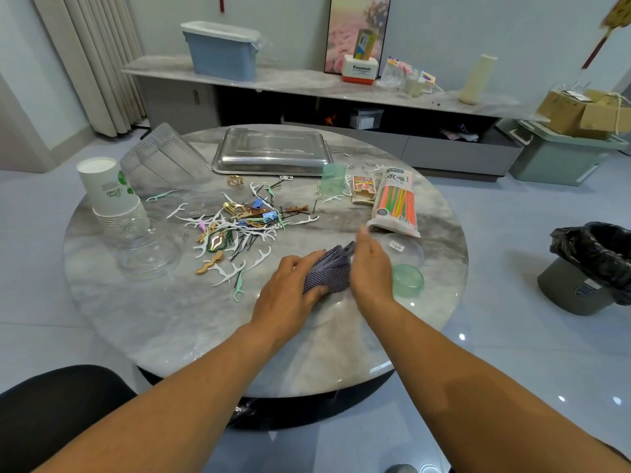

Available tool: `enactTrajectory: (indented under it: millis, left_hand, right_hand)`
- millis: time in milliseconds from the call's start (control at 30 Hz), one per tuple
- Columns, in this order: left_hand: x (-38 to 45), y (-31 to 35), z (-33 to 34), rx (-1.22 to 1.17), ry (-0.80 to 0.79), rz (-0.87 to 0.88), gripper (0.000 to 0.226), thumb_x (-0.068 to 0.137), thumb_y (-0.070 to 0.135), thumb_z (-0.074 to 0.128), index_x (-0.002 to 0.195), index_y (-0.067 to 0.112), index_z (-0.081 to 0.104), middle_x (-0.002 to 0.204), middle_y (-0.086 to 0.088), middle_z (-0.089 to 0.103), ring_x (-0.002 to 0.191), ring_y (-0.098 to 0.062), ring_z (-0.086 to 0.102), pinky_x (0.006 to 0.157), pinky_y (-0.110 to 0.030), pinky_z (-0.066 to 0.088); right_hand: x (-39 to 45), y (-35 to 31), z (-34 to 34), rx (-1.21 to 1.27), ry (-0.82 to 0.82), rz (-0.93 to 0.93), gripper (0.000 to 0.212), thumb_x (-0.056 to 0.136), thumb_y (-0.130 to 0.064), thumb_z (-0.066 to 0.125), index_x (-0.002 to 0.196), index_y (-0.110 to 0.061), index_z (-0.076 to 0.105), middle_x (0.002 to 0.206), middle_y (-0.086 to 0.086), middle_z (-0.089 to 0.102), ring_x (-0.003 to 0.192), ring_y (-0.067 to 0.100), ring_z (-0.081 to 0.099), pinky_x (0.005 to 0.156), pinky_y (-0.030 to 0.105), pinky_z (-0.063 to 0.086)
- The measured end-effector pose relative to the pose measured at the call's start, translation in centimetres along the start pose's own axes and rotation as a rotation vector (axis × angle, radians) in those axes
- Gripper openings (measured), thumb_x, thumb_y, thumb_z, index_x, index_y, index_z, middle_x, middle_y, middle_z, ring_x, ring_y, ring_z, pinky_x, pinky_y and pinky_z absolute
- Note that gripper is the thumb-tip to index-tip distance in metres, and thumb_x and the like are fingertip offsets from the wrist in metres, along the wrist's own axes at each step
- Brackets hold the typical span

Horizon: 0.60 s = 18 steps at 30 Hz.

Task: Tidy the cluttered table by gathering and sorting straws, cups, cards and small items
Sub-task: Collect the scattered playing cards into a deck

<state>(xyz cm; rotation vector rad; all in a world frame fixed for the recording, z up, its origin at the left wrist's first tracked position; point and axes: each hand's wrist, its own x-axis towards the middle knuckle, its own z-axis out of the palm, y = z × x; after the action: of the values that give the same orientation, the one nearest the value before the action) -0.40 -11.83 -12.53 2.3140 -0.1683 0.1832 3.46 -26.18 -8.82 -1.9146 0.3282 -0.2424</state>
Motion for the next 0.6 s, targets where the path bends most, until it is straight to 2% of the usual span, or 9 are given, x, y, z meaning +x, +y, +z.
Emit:
enactTrajectory:
  millis: [67, 100, 133, 200, 267, 333, 433, 533, 600]
  left_hand:
    - [0.2, 0.0, 0.1, 0.035, -0.022, -0.005, 0.066, 0.092, 0.040, 0.069, 0.147, 0.044, 0.035, 0.132, 0.005, 0.046, 0.115, -0.022, 0.058, 0.091, -0.038, 0.049]
    - [0.2, 0.0, 0.2, 0.049, -0.032, -0.004, 0.066, 0.091, 0.041, 0.069, 0.147, 0.043, 0.034, 0.132, 0.004, 0.045, 0.114, -0.025, 0.058, 0.090, -0.040, 0.050]
    - [0.2, 0.0, 0.3, 0.051, -0.035, -0.003, 0.067, 0.091, 0.041, 0.068, 0.148, 0.041, 0.032, 0.133, 0.003, 0.045, 0.115, -0.026, 0.058, 0.089, -0.041, 0.050]
    - [0.3, 0.0, 0.4, 0.049, -0.032, -0.010, 0.074, 0.090, 0.041, 0.069, 0.152, 0.038, 0.029, 0.140, 0.001, 0.043, 0.119, -0.027, 0.057, 0.093, -0.041, 0.048]
    - [0.4, 0.0, 0.4, 0.081, -0.035, -0.010, 0.081, 0.089, 0.040, 0.072, 0.156, 0.033, 0.028, 0.144, -0.002, 0.042, 0.125, -0.026, 0.054, 0.098, -0.039, 0.046]
    - [0.4, 0.0, 0.5, 0.100, -0.041, -0.020, 0.082, 0.088, 0.039, 0.074, 0.155, 0.031, 0.028, 0.144, -0.003, 0.044, 0.127, -0.026, 0.051, 0.100, -0.039, 0.044]
    - [0.8, 0.0, 0.3, 0.073, -0.047, -0.048, 0.067, 0.089, 0.035, 0.072, 0.147, 0.030, 0.038, 0.133, -0.003, 0.051, 0.120, -0.026, 0.054, 0.095, -0.041, 0.046]
    - [1.0, 0.1, 0.1, 0.053, -0.012, -0.064, 0.034, 0.091, 0.026, 0.070, 0.123, 0.023, 0.058, 0.116, -0.003, 0.058, 0.105, -0.028, 0.059, 0.085, -0.041, 0.046]
    - [1.1, 0.3, -0.4, -0.005, 0.056, -0.099, 0.018, 0.090, 0.020, 0.069, 0.107, 0.024, 0.063, 0.104, 0.000, 0.062, 0.097, -0.027, 0.061, 0.079, -0.037, 0.045]
  right_hand:
    - [-1.3, -0.3, 0.9, -0.072, -0.230, -0.085, 0.048, 0.100, -0.063, 0.038, 0.116, -0.024, 0.062, 0.121, -0.004, 0.066, 0.113, 0.020, 0.060, 0.102, 0.036, 0.044]
    - [-1.9, -0.1, 1.2, -0.150, -0.295, -0.095, 0.046, 0.098, -0.063, 0.041, 0.110, -0.024, 0.061, 0.114, -0.003, 0.068, 0.108, 0.021, 0.062, 0.101, 0.040, 0.046]
    - [-2.1, 0.2, 1.4, -0.248, -0.295, -0.110, 0.042, 0.098, -0.060, 0.042, 0.104, -0.023, 0.061, 0.106, -0.002, 0.069, 0.102, 0.022, 0.064, 0.098, 0.043, 0.048]
    - [-1.8, 0.5, 1.3, -0.403, -0.157, -0.118, 0.040, 0.103, -0.046, 0.039, 0.102, -0.017, 0.066, 0.106, 0.006, 0.070, 0.102, 0.028, 0.064, 0.094, 0.044, 0.048]
    - [-1.2, 0.6, 0.9, -0.335, -0.091, -0.050, 0.040, 0.106, -0.034, 0.038, 0.117, -0.009, 0.066, 0.127, 0.014, 0.065, 0.119, 0.034, 0.059, 0.100, 0.039, 0.046]
    - [-1.1, 0.3, 0.8, -0.201, -0.171, -0.033, 0.041, 0.107, -0.035, 0.038, 0.132, -0.009, 0.059, 0.137, 0.010, 0.060, 0.127, 0.028, 0.054, 0.101, 0.031, 0.040]
    - [-1.6, -0.1, 1.4, -0.158, -0.347, -0.082, 0.037, 0.105, -0.042, 0.043, 0.112, -0.013, 0.065, 0.111, 0.006, 0.069, 0.105, 0.025, 0.062, 0.091, 0.036, 0.046]
    - [-1.3, -0.4, 1.2, -0.104, -0.321, -0.033, 0.036, 0.103, -0.040, 0.050, 0.109, -0.011, 0.071, 0.106, 0.005, 0.073, 0.101, 0.022, 0.065, 0.096, 0.041, 0.050]
    - [-1.2, -0.8, 1.1, -0.003, -0.355, 0.024, 0.044, 0.102, -0.048, 0.052, 0.120, -0.012, 0.067, 0.118, 0.006, 0.070, 0.110, 0.021, 0.064, 0.100, 0.039, 0.048]
